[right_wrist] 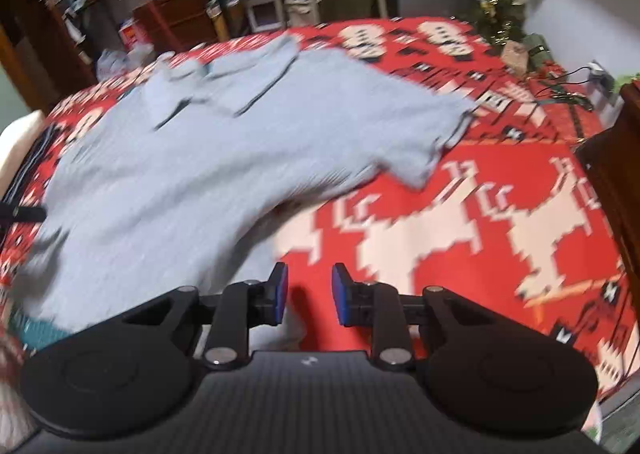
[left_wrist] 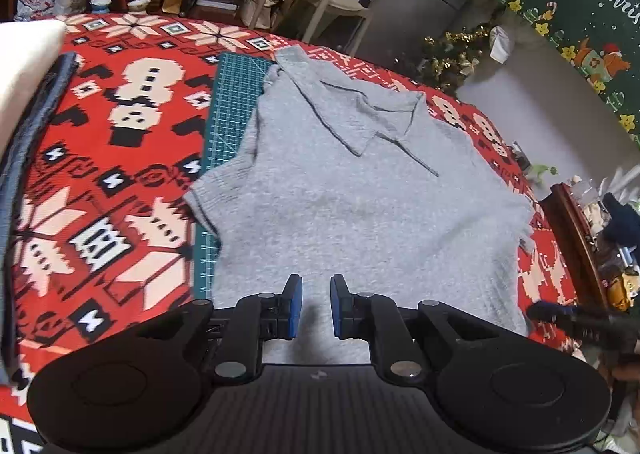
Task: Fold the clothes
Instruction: 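Move the left tool to the shirt's side edge and grasp it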
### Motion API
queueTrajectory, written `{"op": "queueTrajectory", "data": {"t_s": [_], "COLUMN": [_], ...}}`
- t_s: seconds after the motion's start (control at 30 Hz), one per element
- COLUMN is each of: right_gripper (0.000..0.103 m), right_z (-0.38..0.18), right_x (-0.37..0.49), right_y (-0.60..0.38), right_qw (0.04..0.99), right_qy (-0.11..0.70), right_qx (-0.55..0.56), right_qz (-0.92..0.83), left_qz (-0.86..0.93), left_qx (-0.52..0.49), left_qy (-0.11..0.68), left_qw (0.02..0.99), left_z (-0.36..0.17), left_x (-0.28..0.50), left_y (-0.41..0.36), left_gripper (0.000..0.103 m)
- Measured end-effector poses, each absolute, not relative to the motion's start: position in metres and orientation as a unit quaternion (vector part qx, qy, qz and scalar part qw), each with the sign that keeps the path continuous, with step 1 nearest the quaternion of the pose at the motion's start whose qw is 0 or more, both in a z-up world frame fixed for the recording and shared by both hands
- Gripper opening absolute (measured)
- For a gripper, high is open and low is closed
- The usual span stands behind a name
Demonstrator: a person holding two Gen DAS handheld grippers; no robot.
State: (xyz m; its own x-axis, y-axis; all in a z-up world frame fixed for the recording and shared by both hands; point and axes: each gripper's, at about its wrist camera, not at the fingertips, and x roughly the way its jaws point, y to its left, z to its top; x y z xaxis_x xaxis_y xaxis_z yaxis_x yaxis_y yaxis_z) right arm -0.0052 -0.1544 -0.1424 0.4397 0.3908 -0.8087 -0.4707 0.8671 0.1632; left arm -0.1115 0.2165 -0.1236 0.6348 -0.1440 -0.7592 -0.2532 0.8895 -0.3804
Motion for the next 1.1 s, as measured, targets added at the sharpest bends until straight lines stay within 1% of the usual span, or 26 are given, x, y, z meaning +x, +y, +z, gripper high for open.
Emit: {"op": "queueTrajectory", "data": {"t_s": [0.13, 0.2, 0.23, 0.27, 0.4, 0.63, 0.9, 1.03, 1.1], "right_gripper": [0.027, 0.024, 0.013, 0.005, 0.004, 0.004, 0.004, 0.008, 0.013], "right_z": [-0.147, -0.148, -0.148, -0.149, -0.143, -0.133, -0.138, -0.136, -0.131], "right_x": [-0.013, -0.018, -0.02, -0.022, -0.031, -0.045, -0.056, -0.056, -0.055], "right_y": [-0.146, -0.143, -0.142, -0.142, -0.15, -0.184, -0.192, -0.192, -0.194], "right_qw": [0.837, 0.834, 0.833, 0.833, 0.844, 0.844, 0.837, 0.838, 0.843], "right_qy": [0.479, 0.483, 0.484, 0.485, 0.483, 0.51, 0.529, 0.527, 0.519], "right_qx": [-0.052, -0.068, -0.071, -0.073, -0.072, -0.035, -0.034, -0.028, -0.03], "right_qz": [0.26, 0.259, 0.258, 0.256, 0.223, 0.16, 0.136, 0.138, 0.136], "left_qz": [0.041, 0.045, 0.046, 0.047, 0.047, 0.037, 0.039, 0.042, 0.041], "left_qx": [-0.239, -0.241, -0.242, -0.244, -0.248, -0.247, -0.244, -0.249, -0.254], "left_qy": [0.424, 0.422, 0.421, 0.42, 0.42, 0.416, 0.417, 0.42, 0.424], "left_qw": [0.873, 0.873, 0.873, 0.873, 0.872, 0.874, 0.874, 0.872, 0.868], "left_z": [-0.123, -0.124, -0.124, -0.125, -0.127, -0.125, -0.126, -0.128, -0.129], "left_x": [-0.125, -0.131, -0.134, -0.136, -0.142, -0.148, -0.157, -0.164, -0.169], "left_y": [0.222, 0.223, 0.224, 0.224, 0.226, 0.225, 0.225, 0.228, 0.229], "left_gripper": [0.013, 0.015, 0.017, 0.017, 0.017, 0.017, 0.017, 0.017, 0.017]}}
